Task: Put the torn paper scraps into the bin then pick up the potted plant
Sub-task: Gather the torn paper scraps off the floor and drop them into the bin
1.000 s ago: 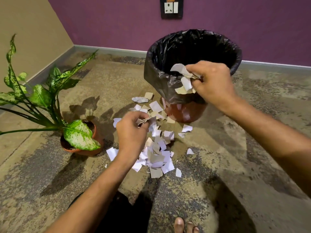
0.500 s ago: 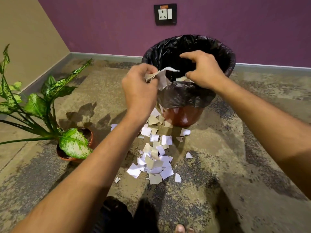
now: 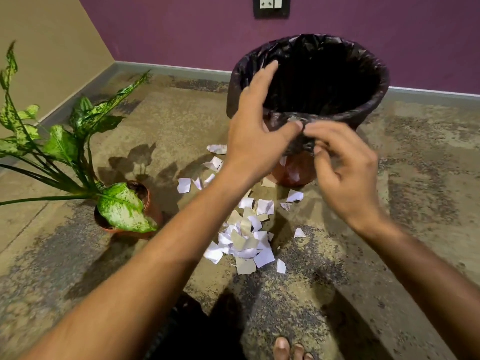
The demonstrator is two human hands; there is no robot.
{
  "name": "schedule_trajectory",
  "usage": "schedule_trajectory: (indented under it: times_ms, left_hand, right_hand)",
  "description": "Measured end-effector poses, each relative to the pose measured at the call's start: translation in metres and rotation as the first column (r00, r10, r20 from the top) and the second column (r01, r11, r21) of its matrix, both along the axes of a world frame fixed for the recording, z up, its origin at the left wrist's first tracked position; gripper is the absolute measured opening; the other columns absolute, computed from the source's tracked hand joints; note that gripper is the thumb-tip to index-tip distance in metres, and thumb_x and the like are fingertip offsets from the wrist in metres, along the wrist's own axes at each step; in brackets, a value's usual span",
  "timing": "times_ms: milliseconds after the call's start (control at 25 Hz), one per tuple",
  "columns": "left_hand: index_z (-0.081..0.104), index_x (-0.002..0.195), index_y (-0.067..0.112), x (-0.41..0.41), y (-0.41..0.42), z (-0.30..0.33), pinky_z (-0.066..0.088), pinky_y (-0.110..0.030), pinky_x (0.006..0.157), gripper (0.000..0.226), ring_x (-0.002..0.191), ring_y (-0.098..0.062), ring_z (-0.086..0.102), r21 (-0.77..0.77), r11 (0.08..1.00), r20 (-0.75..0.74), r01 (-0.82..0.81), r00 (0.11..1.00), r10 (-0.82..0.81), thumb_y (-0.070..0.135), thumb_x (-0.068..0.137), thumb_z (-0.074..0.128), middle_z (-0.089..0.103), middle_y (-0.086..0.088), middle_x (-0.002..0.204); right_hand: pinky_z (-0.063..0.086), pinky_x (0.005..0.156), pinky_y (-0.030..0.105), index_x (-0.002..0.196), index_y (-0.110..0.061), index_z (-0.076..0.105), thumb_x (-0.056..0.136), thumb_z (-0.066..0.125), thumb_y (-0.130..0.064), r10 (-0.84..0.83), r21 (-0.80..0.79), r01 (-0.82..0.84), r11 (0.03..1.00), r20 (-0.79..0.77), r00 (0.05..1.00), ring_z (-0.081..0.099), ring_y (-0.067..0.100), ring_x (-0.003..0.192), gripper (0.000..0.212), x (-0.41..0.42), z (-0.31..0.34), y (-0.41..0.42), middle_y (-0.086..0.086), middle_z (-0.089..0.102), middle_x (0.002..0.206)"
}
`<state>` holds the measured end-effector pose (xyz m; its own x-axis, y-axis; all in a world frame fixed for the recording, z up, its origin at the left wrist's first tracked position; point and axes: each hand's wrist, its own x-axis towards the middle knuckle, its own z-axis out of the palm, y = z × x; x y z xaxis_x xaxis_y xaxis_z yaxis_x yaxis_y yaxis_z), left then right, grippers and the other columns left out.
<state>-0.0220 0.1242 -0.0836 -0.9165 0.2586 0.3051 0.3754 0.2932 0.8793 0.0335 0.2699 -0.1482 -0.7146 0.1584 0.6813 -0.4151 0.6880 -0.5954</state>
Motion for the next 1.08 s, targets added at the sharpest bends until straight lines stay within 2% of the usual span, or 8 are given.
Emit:
schedule_trajectory:
  times_ms: [160,280,440,520,680,800,880,1080]
  left_hand:
    - [0.045,0.138,0.020,0.063,-0.028,-0.072,0.029,-0.032,0.116,0.062,0.139,-0.003,0.031,0.094,0.983,0.053,-0.158,0.987,0.154,0.004,0.082,0.065,0.042,0.006,0.147]
    - [0.053,0.131,0.018,0.102,-0.053,-0.135,0.033,-0.026,0.112,0.050,0.135,-0.005,0.038,0.074,0.940,0.144,-0.332,0.937,0.319,-0.001,0.085,0.059,0.049,0.005,0.142]
    - [0.052,0.118,0.029,0.106,-0.096,-0.203,0.042,-0.045,0.103,0.042,0.124,-0.027,0.050,-0.165,0.815,0.342,-0.555,0.743,0.575,0.015,0.079,0.058,0.056,-0.011,0.128]
    - [0.046,0.125,0.021,0.092,-0.114,-0.219,0.038,-0.051,0.106,0.052,0.128,-0.031,0.043,-0.287,0.728,0.372,-0.623,0.628,0.684,0.012,0.076,0.059,0.049,-0.013,0.134]
    - [0.034,0.138,0.008,0.069,-0.135,-0.231,0.026,-0.053,0.112,0.075,0.137,-0.039,0.025,-0.554,0.588,0.339,-0.589,0.485,0.806,0.012,0.069,0.065,0.028,-0.020,0.149]
    - [0.015,0.147,0.004,0.065,-0.136,-0.234,0.012,-0.049,0.116,0.084,0.145,-0.036,0.005,-0.690,0.571,0.433,-0.444,0.379,0.818,0.017,0.079,0.063,0.004,-0.023,0.156]
    - [0.012,0.148,0.002,0.066,-0.134,-0.239,0.008,-0.048,0.117,0.080,0.145,-0.035,-0.001,-0.728,0.576,0.428,-0.372,0.410,0.805,0.018,0.083,0.057,0.000,-0.023,0.157]
    - [0.020,0.145,-0.002,0.076,-0.125,-0.248,0.012,-0.042,0.119,0.071,0.145,-0.035,0.010,-0.773,0.588,0.313,-0.237,0.665,0.679,0.004,0.081,0.050,0.009,-0.021,0.156]
  right_hand:
    - [0.050,0.094,0.044,0.118,-0.010,0.064,0.088,0.052,-0.001,0.105,0.070,-0.133,0.989,0.311,0.945,0.055,0.017,0.116,0.033,0.038,-0.100,-0.017,0.001,0.061,0.121]
    - [0.050,0.095,0.040,0.115,-0.009,0.066,0.088,0.059,-0.008,0.181,0.294,-0.291,0.910,0.351,0.919,0.056,0.020,0.115,0.029,0.064,-0.152,-0.039,0.005,0.063,0.120]
    - [0.036,0.109,0.041,0.115,-0.020,0.062,0.090,0.051,-0.030,0.318,0.596,-0.539,0.595,0.442,0.839,0.053,0.026,0.122,0.029,0.092,-0.194,-0.082,0.005,0.061,0.124]
    - [0.025,0.112,0.046,0.115,-0.026,0.059,0.088,0.051,-0.036,0.339,0.646,-0.620,0.445,0.519,0.785,0.047,0.027,0.129,0.030,0.099,-0.211,-0.103,0.004,0.058,0.129]
    - [0.020,0.109,0.054,0.125,-0.029,0.055,0.085,0.057,-0.042,0.279,0.678,-0.602,0.422,0.534,0.798,0.038,0.028,0.136,0.041,0.084,-0.216,-0.118,0.004,0.048,0.143]
    - [0.020,0.110,0.062,0.132,-0.030,0.051,0.085,0.062,-0.044,0.195,0.696,-0.574,0.432,0.549,0.813,0.033,0.029,0.139,0.050,0.054,-0.208,-0.115,0.003,0.039,0.151]
    - [0.015,0.110,0.064,0.132,-0.031,0.051,0.086,0.062,-0.045,0.149,0.692,-0.584,0.425,0.583,0.799,0.032,0.030,0.140,0.050,0.035,-0.204,-0.110,0.003,0.037,0.152]
    - [0.008,0.109,0.066,0.137,-0.030,0.048,0.091,0.050,-0.047,-0.040,0.716,-0.527,0.457,0.609,0.792,0.023,0.032,0.143,0.049,0.011,-0.200,-0.086,0.004,0.034,0.152]
